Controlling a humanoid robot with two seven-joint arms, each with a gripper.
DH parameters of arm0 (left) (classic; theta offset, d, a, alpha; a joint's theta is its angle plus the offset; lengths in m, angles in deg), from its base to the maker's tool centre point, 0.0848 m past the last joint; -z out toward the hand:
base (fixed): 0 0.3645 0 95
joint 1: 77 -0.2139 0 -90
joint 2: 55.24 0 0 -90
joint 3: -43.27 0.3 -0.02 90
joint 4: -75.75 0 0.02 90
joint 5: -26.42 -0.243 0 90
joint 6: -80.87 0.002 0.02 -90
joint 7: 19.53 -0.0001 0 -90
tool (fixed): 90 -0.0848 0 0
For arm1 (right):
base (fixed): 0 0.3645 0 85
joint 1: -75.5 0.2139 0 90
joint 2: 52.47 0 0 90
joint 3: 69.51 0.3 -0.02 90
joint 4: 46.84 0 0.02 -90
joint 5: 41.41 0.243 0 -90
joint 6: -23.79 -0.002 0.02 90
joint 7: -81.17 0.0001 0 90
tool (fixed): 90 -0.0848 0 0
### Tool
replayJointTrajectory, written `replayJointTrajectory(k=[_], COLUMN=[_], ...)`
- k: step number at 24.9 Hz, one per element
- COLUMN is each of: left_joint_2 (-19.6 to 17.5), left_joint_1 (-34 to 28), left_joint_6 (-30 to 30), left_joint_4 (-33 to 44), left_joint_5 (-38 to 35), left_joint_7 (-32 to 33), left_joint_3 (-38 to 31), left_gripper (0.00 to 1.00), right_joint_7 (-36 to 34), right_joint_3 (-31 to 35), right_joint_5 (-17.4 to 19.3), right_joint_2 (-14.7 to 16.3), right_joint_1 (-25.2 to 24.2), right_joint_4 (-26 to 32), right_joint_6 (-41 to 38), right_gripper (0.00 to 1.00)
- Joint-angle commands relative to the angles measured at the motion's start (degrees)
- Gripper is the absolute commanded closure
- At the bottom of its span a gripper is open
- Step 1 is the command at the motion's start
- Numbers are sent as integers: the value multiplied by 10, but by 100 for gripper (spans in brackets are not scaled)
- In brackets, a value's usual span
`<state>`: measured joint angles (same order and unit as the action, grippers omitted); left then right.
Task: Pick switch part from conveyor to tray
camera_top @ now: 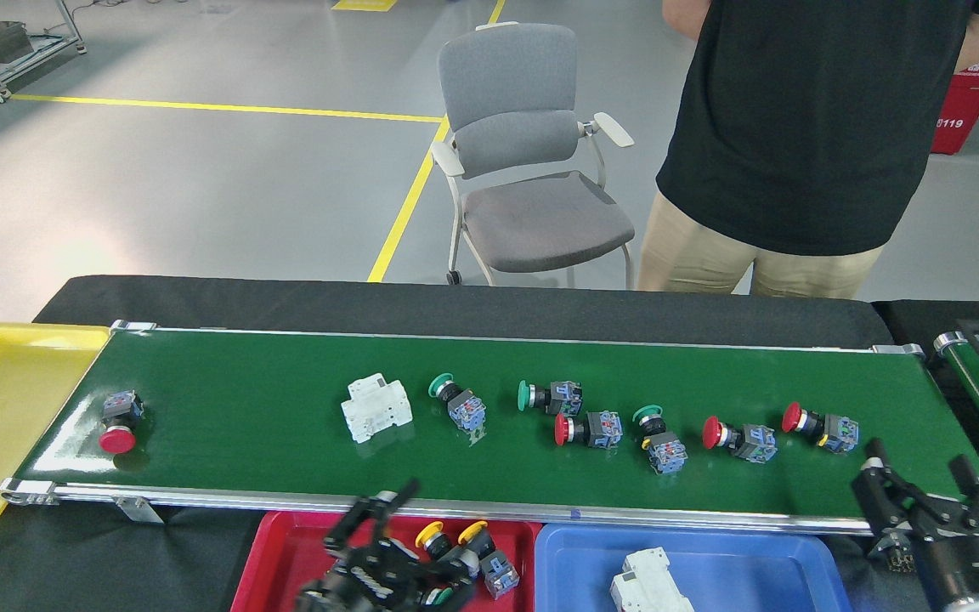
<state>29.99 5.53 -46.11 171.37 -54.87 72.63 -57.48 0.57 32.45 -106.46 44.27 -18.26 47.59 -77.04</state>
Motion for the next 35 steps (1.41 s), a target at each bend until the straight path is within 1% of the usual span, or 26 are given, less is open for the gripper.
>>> replayJointTrajectory(k=[1, 3, 4, 5, 7, 9, 11, 12, 14, 15, 16, 18, 20, 22, 23, 25, 28, 30, 32, 33, 34, 35], left_joint_2=[-34, -59, -65, -72, -83, -87, -88, -88, -91, -94, -94, -91, -89, -88, -88, -89, -93, -94, -95, -95, -94, -94], left_joint_1=[11, 33, 46, 59, 78, 97, 122, 136, 167, 188, 205, 229, 246, 250, 250, 251, 257, 271, 285, 290, 300, 306], left_joint_6=[-80, -80, -80, -80, -80, -80, -80, -80, -80, -80, -80, -80, -80, -80, -71, -51, -23, -13, -3, 1, 2, 2], left_joint_4=[-37, -102, -120, -138, -157, -176, -204, -220, -255, -278, -302, -336, -356, -363, -365, -367, -382, -402, -424, -434, -446, -455], left_joint_5=[32, 46, 46, 45, 42, 41, 39, 38, 28, 17, 7, -9, -22, -28, -28, -28, -32, -34, -34, -34, -34, -34], left_joint_7=[-20, -20, -20, -20, -20, -20, -20, -20, -20, -21, -21, -21, -21, -21, -21, -25, -53, -53, -55, -55, -55, -55], left_joint_3=[-62, -74, -74, -74, -68, -67, -65, -61, -41, -30, -26, -23, -19, -10, -4, 1, 3, 3, 4, 4, 4, 5], left_gripper=[0, 0, 0, 0, 0, 0, 0, 0, 0, 0, 0, 0, 0, 0, 0, 0, 0, 0, 0, 0, 0, 0], right_joint_7=[-3, -2, -2, -2, -3, -3, -2, -2, -3, -3, -3, -2, -2, 1, 2, 4, 7, 11, 12, 12, 14, 19], right_joint_3=[-38, -87, -103, -123, -164, -188, -208, -222, -237, -241, -243, -246, -248, -255, -262, -266, -275, -294, -313, -324, -346, -367], right_joint_5=[-2, -18, -32, -56, -98, -119, -126, -127, -126, -126, -126, -120, -119, -119, -119, -117, -89, -73, -67, -66, -66, -67], right_joint_2=[-3, -16, -23, -38, -67, -88, -102, -103, -106, -107, -109, -112, -114, -114, -113, -114, -113, -113, -114, -114, -114, -114], right_joint_1=[5, 9, 10, 14, 22, 37, 67, 79, 102, 117, 129, 141, 152, 156, 157, 157, 147, 128, 106, 95, 84, 79], right_joint_4=[15, 15, 15, 12, 2, -18, -49, -71, -107, -125, -140, -157, -162, -164, -164, -156, -101, -67, -41, -32, -32, -34], right_joint_6=[2, 9, 14, 25, 42, 61, 85, 91, 104, 114, 121, 122, 118, 112, 105, 92, 33, -20, -74, -102, -128, -140], right_gripper=[1, 1, 1, 1, 1, 2, 2, 3, 9, 25, 45, 57, 90, 92, 96, 96, 97, 96, 96, 93, 89, 75])
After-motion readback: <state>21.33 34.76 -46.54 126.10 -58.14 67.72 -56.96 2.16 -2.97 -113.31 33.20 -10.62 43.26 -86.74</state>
